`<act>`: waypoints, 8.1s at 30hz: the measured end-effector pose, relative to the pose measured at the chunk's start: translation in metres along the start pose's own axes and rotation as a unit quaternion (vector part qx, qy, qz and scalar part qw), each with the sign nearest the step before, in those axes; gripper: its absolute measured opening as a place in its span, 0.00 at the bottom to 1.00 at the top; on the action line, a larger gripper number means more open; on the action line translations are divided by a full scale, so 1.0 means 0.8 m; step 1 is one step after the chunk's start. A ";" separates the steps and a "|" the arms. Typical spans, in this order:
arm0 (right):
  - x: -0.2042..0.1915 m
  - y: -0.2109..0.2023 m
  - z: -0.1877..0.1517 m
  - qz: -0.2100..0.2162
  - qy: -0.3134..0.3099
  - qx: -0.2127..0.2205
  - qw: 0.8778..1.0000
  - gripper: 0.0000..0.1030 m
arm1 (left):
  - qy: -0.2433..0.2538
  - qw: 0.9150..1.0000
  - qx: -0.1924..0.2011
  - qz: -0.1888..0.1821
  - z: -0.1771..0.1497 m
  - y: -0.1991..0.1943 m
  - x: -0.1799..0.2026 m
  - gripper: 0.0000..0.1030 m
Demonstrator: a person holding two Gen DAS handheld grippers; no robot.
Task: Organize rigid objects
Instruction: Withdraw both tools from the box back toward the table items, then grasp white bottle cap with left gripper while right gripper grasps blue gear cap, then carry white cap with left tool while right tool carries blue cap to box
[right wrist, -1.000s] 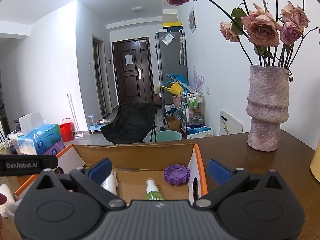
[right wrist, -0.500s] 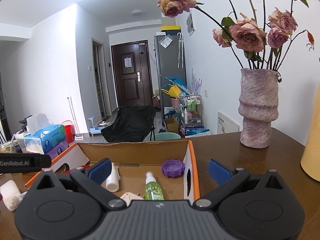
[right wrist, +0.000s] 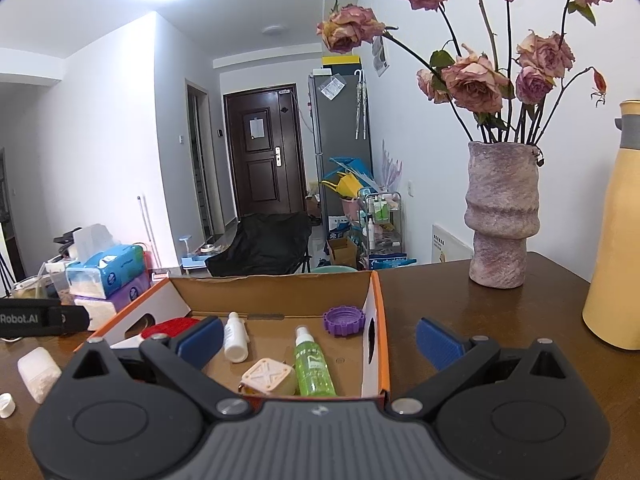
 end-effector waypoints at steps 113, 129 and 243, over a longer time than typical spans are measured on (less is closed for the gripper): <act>0.130 0.060 -0.110 -0.084 -0.028 -0.143 0.986 0.87 | -0.066 0.980 -0.106 0.154 -0.116 0.012 -0.272 0.85; 0.115 0.080 -0.106 -0.058 -0.036 -0.146 0.987 0.50 | -0.070 0.984 -0.095 0.135 -0.108 0.026 -0.278 0.63; -0.032 -0.110 -0.089 0.069 -0.059 -0.016 0.996 0.50 | 0.010 0.999 -0.024 -0.039 -0.101 -0.054 0.004 0.40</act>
Point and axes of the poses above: each gripper's, at about its wrist camera, not at the fingertips, and y roughly the way its jaws point, x to its right, z to its top, the point moved 5 cm from there along y, roughly the way its jaws point, and after that the axes turned 12 degrees about -z, right-handed, at the moved point
